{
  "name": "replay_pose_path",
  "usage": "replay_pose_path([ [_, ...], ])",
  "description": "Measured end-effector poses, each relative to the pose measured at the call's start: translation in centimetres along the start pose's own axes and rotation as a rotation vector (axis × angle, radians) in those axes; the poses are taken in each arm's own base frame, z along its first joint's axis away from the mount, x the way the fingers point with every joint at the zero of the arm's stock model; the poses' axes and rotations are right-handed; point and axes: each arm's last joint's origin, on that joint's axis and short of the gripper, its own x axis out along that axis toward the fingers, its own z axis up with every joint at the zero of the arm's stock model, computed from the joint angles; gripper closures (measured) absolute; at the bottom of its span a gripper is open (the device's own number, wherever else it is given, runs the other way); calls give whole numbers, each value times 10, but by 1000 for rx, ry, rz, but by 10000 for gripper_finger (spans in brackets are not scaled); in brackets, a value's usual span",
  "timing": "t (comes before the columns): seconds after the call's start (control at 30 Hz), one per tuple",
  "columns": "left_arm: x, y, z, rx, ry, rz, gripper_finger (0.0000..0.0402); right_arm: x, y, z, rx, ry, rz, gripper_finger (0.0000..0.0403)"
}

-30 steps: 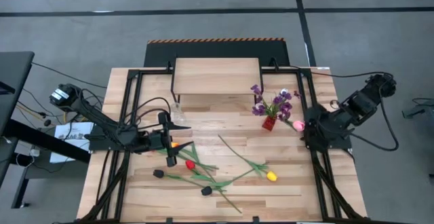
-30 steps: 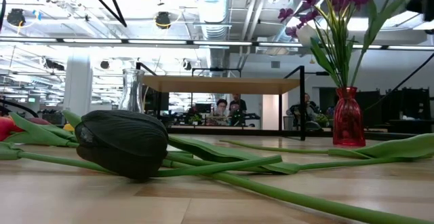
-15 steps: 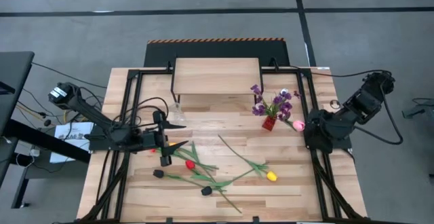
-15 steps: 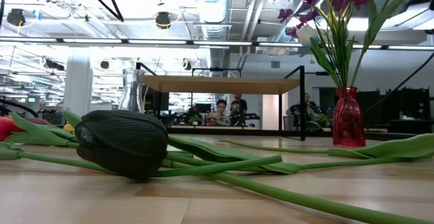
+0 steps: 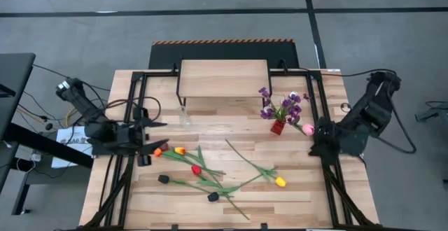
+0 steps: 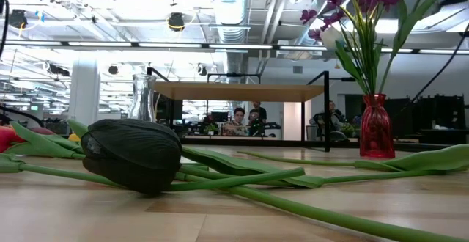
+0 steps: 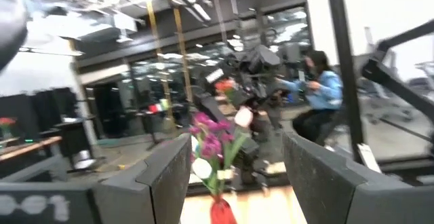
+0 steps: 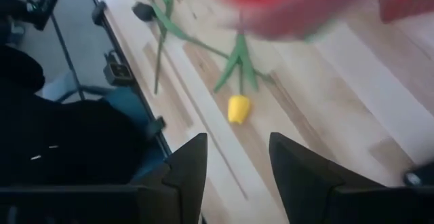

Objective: Pick and place flowers into a vace then onto a shelf
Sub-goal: Put the right yellow flower into the red vase

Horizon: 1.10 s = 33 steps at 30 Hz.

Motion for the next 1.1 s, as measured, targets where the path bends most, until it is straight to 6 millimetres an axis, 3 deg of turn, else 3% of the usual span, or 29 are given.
replay_pose_path([
  [0.17,-17,11,0,-7,33,-99,182,26,28,-14,-83,-49,-42,252],
  [0.33,-28,19,-2,-2,40,-221,182,58,50,-41,-86,-29,-133,257],
  [0.57,-33,22,-3,-17,29,-295,182,95,64,-94,49,-24,-234,260],
  [0.77,-33,21,-3,0,30,-296,182,130,74,-130,143,-195,-171,259],
  [0.93,-33,21,-3,30,22,-295,182,173,83,-141,169,-290,-138,263],
  [1.1,-33,22,-3,45,18,-291,182,220,87,-136,140,-330,-165,264],
])
